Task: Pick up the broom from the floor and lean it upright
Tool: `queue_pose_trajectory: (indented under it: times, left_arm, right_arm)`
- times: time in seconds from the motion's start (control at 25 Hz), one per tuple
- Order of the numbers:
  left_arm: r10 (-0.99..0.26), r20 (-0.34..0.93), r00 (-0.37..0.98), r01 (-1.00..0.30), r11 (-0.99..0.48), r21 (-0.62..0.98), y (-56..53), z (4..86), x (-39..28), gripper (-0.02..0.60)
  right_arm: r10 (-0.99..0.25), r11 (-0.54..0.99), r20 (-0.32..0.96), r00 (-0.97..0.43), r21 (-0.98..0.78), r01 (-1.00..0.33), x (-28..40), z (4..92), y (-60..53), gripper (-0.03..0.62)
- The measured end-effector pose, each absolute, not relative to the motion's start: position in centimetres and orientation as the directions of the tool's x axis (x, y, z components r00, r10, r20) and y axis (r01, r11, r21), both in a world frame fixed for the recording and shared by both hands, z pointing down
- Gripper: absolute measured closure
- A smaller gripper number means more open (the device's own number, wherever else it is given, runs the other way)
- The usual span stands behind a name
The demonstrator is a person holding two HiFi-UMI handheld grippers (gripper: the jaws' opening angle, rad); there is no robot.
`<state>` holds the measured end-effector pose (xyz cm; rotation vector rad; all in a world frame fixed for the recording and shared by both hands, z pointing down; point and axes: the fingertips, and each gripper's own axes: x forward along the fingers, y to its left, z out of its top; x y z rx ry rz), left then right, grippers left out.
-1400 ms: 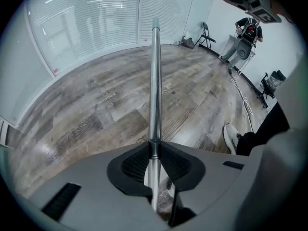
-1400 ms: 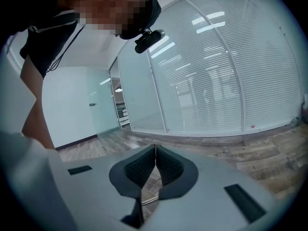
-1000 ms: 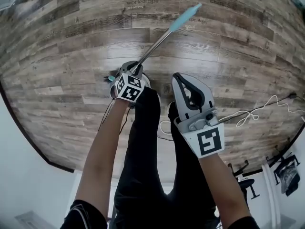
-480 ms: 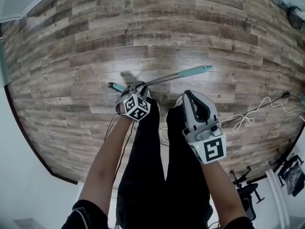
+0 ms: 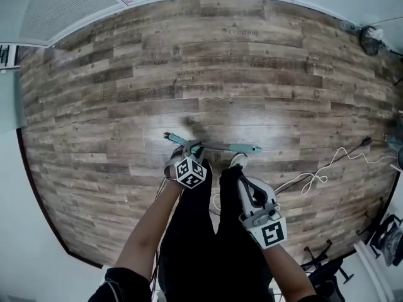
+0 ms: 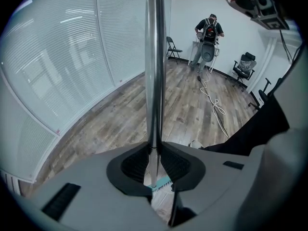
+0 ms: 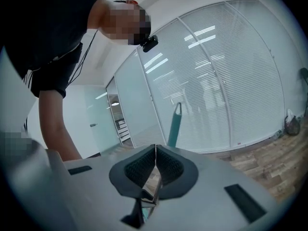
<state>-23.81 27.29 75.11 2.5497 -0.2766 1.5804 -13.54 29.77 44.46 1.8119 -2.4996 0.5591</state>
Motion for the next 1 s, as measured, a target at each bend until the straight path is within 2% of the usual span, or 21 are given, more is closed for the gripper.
queue_pose_trajectory:
  times: [0.32, 0.48, 0.68, 0.8, 0.84, 0.88, 1.0]
  left_arm:
    - [-0.070, 0.857, 0.510, -0.159, -0.987, 0.014, 26.6, 67.0, -20.6, 0.494]
    - [-0.084, 0.828, 0.555, -0.158, -0.987, 0.006, 25.6, 62.8, -18.7, 0.494]
    - [-0.135, 0.788, 0.601, -0.187, -0.982, -0.026, 23.1, 56.3, -18.1, 0.494]
    - [-0.169, 0.774, 0.611, -0.221, -0.975, -0.038, 22.0, 52.7, -18.2, 0.494]
    - [-0.175, 0.773, 0.609, -0.226, -0.973, -0.043, 21.9, 51.8, -18.5, 0.494]
    - [-0.181, 0.774, 0.607, -0.230, -0.972, -0.047, 21.8, 50.9, -18.8, 0.494]
    - [-0.206, 0.769, 0.605, -0.249, -0.966, -0.062, 20.8, 48.9, -20.0, 0.494]
  right_arm:
    - [-0.919, 0.320, 0.197, -0.341, -0.133, -0.938, -12.5, 37.4, 29.2, 0.576]
    - [-0.917, 0.348, 0.178, -0.357, -0.079, -0.934, -12.6, 34.3, 28.6, 0.575]
    - [-0.890, 0.448, 0.143, -0.433, 0.096, -0.889, -15.2, 30.6, 27.6, 0.574]
    - [-0.871, 0.475, 0.172, -0.460, 0.057, -0.878, -15.4, 30.4, 26.8, 0.570]
    - [-0.860, 0.484, 0.196, -0.471, 0.020, -0.875, -15.7, 30.7, 26.4, 0.527]
    - [-0.848, 0.493, 0.214, -0.485, -0.019, -0.870, -16.2, 30.8, 26.0, 0.428]
    - [-0.837, 0.516, 0.182, -0.516, -0.053, -0.855, -18.0, 29.5, 23.9, 0.405]
